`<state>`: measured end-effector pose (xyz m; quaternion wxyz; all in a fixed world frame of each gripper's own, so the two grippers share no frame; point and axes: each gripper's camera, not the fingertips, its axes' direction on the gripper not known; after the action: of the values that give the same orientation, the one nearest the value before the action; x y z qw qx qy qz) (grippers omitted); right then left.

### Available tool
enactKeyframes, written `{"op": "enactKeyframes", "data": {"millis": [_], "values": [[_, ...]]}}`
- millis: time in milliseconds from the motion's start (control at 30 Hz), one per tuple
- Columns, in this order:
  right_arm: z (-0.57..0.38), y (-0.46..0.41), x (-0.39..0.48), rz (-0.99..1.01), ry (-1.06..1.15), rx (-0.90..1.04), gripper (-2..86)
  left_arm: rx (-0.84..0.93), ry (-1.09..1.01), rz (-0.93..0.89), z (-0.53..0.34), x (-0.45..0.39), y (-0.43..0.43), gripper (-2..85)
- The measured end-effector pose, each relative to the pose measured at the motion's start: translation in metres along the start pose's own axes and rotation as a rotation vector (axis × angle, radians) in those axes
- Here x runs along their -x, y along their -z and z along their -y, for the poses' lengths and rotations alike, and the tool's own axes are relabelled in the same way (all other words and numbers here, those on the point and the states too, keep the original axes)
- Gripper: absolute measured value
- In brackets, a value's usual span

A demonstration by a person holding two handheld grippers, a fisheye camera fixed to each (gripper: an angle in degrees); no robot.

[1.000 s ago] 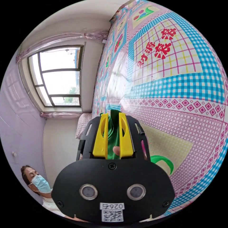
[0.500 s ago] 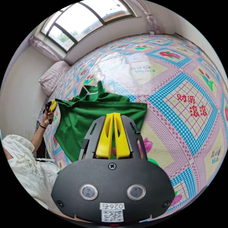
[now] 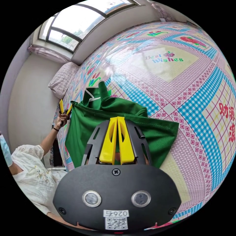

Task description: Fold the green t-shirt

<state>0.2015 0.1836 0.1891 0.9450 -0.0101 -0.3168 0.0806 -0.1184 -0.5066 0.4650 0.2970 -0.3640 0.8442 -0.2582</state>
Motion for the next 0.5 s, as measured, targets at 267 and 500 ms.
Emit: {"op": "enactKeyframes", "data": {"millis": [267, 500], "values": [[-0.012, -0.006, -0.025, 0.085, -0.061, -0.046, -0.9, 0.036, 0.002, 0.101, -0.004, -0.032, 0.021, 9.7], [-0.028, 0.027, 0.005, 0.027, -0.015, -0.189, -0.9, 0.299, -0.204, 0.247, -0.036, -0.073, -0.057, 4.3]]}}
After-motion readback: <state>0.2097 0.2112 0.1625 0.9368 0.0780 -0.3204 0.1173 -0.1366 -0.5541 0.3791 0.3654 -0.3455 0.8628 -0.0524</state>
